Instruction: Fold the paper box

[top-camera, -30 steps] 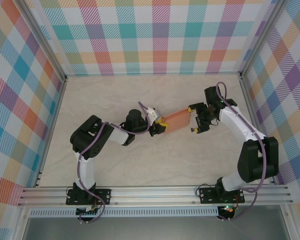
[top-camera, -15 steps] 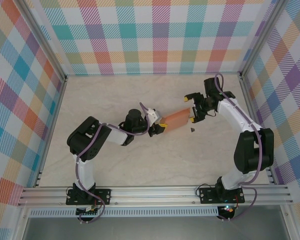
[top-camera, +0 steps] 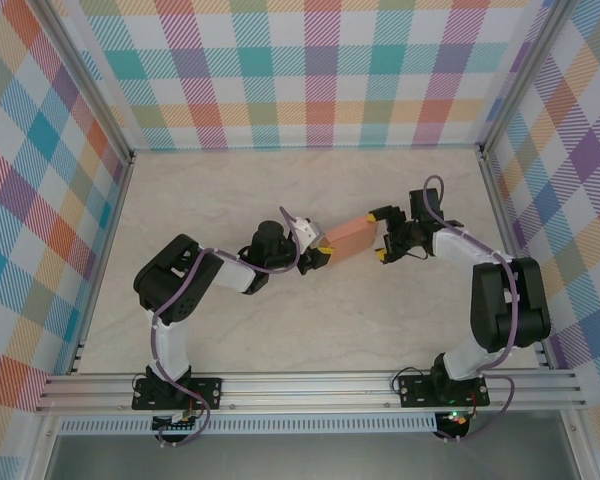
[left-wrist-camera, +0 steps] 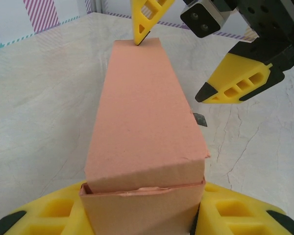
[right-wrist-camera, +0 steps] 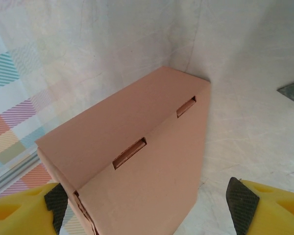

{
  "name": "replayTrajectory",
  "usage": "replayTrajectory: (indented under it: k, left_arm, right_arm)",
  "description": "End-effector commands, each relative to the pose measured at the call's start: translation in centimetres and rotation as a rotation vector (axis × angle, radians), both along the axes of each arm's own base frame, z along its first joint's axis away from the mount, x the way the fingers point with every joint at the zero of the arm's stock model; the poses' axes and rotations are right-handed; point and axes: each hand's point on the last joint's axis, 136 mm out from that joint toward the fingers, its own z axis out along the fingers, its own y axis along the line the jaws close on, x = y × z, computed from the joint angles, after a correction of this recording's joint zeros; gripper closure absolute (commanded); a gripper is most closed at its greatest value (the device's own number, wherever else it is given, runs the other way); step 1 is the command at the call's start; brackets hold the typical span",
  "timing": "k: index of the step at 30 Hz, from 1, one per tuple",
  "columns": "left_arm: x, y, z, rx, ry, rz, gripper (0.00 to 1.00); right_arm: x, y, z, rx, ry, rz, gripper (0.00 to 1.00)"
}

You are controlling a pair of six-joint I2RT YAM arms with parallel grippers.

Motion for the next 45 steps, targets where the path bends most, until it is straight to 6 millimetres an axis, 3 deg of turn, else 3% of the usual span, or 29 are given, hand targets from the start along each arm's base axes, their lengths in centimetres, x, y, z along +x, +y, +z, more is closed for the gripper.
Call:
replayTrajectory:
  k: [1, 6, 8, 10, 12, 16, 20, 22, 25, 28, 32, 36, 41, 45]
  left_arm:
    - [0.4, 0.2, 0.6, 0.007, 0.017, 0.041, 0.59]
    - [0.3, 0.1, 0.5, 0.015, 0.020, 0.028, 0.59]
    - [0.3, 0.1, 0.4, 0.017, 0.024, 0.030, 0.59]
    - [0.4, 0.1, 0.4, 0.017, 0.026, 0.033, 0.59]
    - [0.5, 0.1, 0.4, 0.018, 0.026, 0.038, 0.59]
    - [0.6, 0.1, 0.5, 0.017, 0.025, 0.046, 0.59]
    - [0.7, 0.0, 0.5, 0.012, 0.030, 0.048, 0.59]
    - [0.8, 0.0, 0.5, 0.010, 0.034, 0.047, 0.59]
    - [0.9, -0.1, 0.5, 0.005, 0.038, 0.047, 0.59]
    - [0.9, -0.1, 0.5, 0.004, 0.042, 0.046, 0.59]
    - [0.9, -0.1, 0.5, 0.006, 0.046, 0.045, 0.59]
    - [1.0, -0.3, 0.5, 0.004, 0.043, 0.043, 0.59]
    - [0.9, -0.2, 0.7, 0.006, 0.033, 0.039, 0.59]
    - [0.5, -0.2, 1.3, 0.040, -0.013, 0.022, 0.59]
  right_arm:
    - [-2.3, -1.1, -2.7, -0.026, 0.121, -0.015, 0.14]
    - [0.5, -0.5, 5.2, -0.086, -0.108, 0.134, 0.14]
    - [1.2, 0.8, 8.2, -0.088, -0.188, 0.231, 0.14]
    - [0.9, 2.7, 9.9, -0.063, -0.218, 0.313, 0.15]
    - [-0.2, 4.8, 9.7, -0.005, -0.174, 0.346, 0.14]
    - [-2.9, 8.6, 7.1, 0.092, -0.040, 0.360, 0.13]
    - [-4.3, 10.6, 4.5, 0.071, 0.008, 0.378, 0.11]
    - [-4.4, 10.8, 2.2, 0.064, 0.030, 0.388, 0.11]
    - [-5.8, 9.5, -2.8, 0.016, 0.124, 0.388, 0.12]
    - [-7.3, 8.5, -5.0, 0.014, 0.166, 0.366, 0.13]
    - [-7.0, 8.2, -3.4, 0.021, 0.110, 0.366, 0.12]
    - [-5.3, 7.4, 0.2, 0.029, 0.041, 0.348, 0.11]
    - [-3.7, 4.7, 4.2, 0.016, 0.004, 0.311, 0.10]
    - [-4.1, 2.2, 5.4, -0.040, 0.132, 0.214, 0.08]
